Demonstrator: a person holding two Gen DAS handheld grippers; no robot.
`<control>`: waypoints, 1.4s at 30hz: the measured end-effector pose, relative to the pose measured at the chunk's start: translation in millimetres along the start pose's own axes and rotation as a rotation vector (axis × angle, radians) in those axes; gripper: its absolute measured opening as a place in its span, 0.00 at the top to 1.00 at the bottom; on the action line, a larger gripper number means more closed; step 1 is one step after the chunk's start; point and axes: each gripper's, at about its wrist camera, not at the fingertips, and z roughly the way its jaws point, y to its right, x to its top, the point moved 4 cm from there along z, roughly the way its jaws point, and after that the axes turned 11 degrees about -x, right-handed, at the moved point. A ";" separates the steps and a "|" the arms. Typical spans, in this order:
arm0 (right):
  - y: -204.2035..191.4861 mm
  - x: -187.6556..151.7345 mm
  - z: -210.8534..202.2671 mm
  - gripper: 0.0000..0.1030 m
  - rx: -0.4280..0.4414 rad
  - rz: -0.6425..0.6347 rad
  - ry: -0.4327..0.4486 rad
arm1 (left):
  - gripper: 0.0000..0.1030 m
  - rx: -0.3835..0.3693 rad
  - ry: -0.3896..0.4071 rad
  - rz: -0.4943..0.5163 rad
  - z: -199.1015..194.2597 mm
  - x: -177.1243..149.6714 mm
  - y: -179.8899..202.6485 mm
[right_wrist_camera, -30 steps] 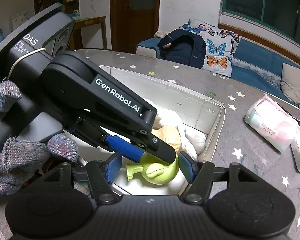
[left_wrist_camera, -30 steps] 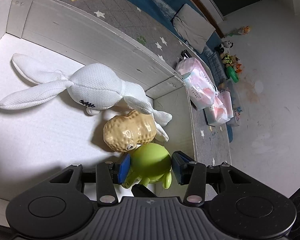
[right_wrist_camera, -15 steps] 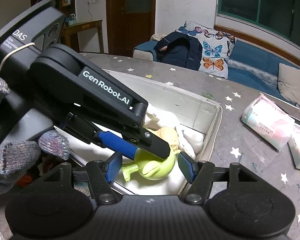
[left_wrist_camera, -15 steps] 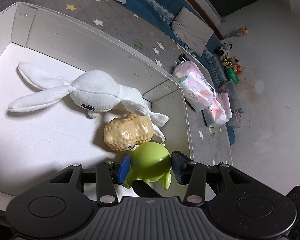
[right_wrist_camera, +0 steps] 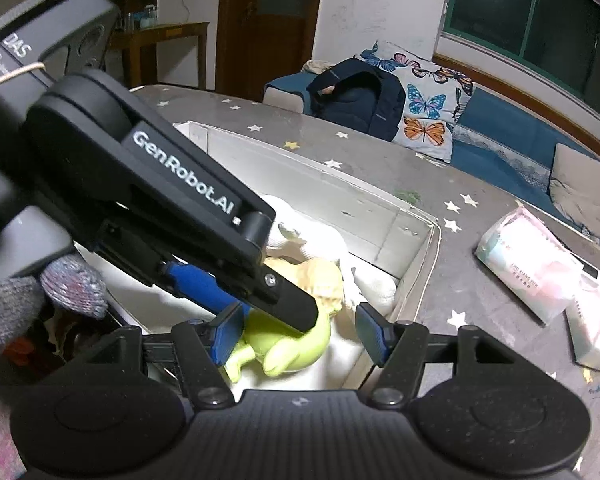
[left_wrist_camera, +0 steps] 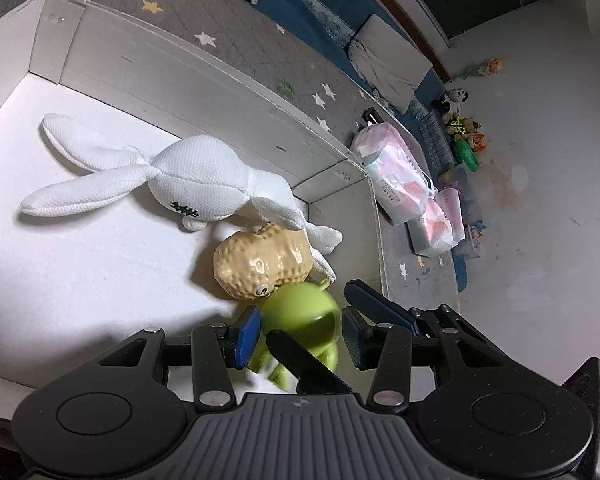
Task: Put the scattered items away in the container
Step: 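Carry the green round toy with the left gripper into the box and release, then move the left gripper to the red round toy and close on it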
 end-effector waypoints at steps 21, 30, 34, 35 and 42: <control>1.1 -17.8 -71.7 0.39 0.040 0.161 0.193 | 0.55 0.071 0.168 0.174 -78.5 -28.4 27.3; -31.5 -39.4 -95.7 0.37 0.141 0.172 0.235 | 0.55 0.157 0.285 0.230 -135.6 -63.2 18.7; -45.1 -46.2 -88.8 0.34 0.177 0.186 0.198 | 0.55 0.168 0.305 0.230 -148.2 -75.5 10.7; -47.2 -47.0 -87.6 0.32 0.184 0.189 0.192 | 0.54 0.172 0.308 0.224 -150.3 -77.5 7.9; -71.3 -53.6 -83.2 0.32 0.223 0.181 0.156 | 0.55 0.175 0.341 0.151 -166.3 -91.0 -20.4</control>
